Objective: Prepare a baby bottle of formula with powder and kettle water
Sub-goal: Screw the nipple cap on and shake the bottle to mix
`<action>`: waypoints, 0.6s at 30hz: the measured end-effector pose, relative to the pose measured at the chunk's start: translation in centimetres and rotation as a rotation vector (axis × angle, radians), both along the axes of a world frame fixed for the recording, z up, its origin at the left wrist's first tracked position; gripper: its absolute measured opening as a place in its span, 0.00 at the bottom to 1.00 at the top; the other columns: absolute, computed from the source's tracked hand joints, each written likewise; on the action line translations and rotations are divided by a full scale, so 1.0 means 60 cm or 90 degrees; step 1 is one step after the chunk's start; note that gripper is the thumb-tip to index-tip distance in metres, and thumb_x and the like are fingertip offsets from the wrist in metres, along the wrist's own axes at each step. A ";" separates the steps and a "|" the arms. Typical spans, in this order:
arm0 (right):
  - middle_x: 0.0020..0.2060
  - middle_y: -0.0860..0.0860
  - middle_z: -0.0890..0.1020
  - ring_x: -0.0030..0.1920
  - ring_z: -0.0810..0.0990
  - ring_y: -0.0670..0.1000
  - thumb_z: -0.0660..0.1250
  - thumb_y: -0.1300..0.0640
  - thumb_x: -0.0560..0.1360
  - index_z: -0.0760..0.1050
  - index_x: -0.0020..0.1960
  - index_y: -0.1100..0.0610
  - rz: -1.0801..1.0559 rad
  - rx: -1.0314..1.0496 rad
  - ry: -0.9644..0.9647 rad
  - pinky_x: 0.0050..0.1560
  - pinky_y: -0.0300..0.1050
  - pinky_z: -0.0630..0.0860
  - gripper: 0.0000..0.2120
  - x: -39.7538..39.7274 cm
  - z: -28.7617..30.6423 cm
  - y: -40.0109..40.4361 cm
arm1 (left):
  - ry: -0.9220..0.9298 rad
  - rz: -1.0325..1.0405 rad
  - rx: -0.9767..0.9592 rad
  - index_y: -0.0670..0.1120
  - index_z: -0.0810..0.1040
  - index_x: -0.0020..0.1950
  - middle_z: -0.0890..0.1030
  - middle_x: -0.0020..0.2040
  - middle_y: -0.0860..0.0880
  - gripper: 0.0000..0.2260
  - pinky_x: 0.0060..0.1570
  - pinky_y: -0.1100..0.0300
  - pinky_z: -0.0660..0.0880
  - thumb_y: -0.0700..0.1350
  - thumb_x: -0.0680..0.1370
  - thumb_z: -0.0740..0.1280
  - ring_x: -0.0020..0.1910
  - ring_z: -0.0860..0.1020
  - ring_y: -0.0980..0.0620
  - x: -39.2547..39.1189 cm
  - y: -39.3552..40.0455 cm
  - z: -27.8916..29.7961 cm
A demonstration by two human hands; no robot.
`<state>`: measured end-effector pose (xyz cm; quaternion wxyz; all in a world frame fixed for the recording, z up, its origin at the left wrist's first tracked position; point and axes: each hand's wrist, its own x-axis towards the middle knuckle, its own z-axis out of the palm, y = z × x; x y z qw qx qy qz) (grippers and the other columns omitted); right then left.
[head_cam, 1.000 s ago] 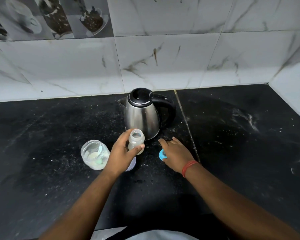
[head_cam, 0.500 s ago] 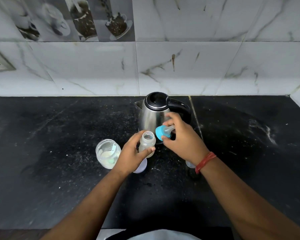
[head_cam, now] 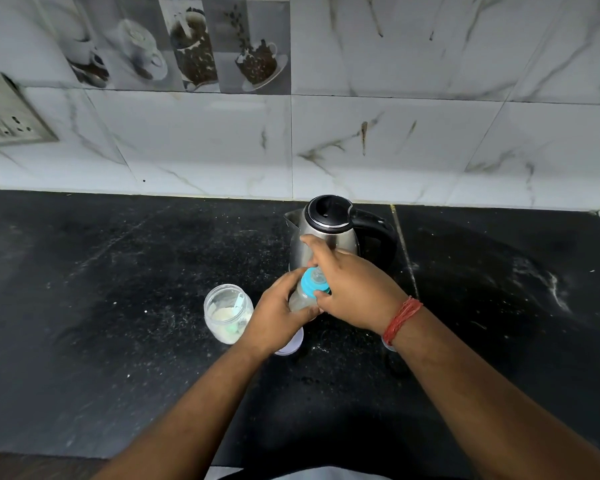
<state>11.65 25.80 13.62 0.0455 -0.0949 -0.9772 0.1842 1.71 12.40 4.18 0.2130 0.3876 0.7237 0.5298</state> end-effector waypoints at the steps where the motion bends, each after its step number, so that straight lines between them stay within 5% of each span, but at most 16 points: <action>1: 0.64 0.52 0.79 0.63 0.76 0.53 0.70 0.58 0.74 0.50 0.80 0.49 -0.003 -0.022 0.001 0.59 0.47 0.77 0.42 -0.001 -0.002 0.001 | -0.001 0.002 0.002 0.54 0.78 0.67 0.83 0.56 0.53 0.23 0.59 0.48 0.77 0.48 0.74 0.79 0.56 0.81 0.52 0.000 0.000 0.000; 12: 0.55 0.48 0.79 0.56 0.79 0.48 0.78 0.52 0.71 0.57 0.76 0.47 -0.098 -0.155 0.158 0.58 0.47 0.79 0.41 0.005 -0.035 0.001 | -0.011 0.016 0.027 0.55 0.77 0.68 0.83 0.59 0.54 0.24 0.62 0.47 0.76 0.46 0.73 0.77 0.59 0.80 0.52 0.002 0.002 0.011; 18: 0.55 0.46 0.80 0.57 0.79 0.46 0.77 0.54 0.71 0.53 0.79 0.44 -0.076 -0.198 0.125 0.62 0.48 0.77 0.45 0.005 -0.028 0.014 | 0.001 0.013 0.027 0.53 0.77 0.69 0.83 0.59 0.53 0.25 0.62 0.45 0.77 0.46 0.73 0.78 0.60 0.80 0.51 -0.003 0.004 0.017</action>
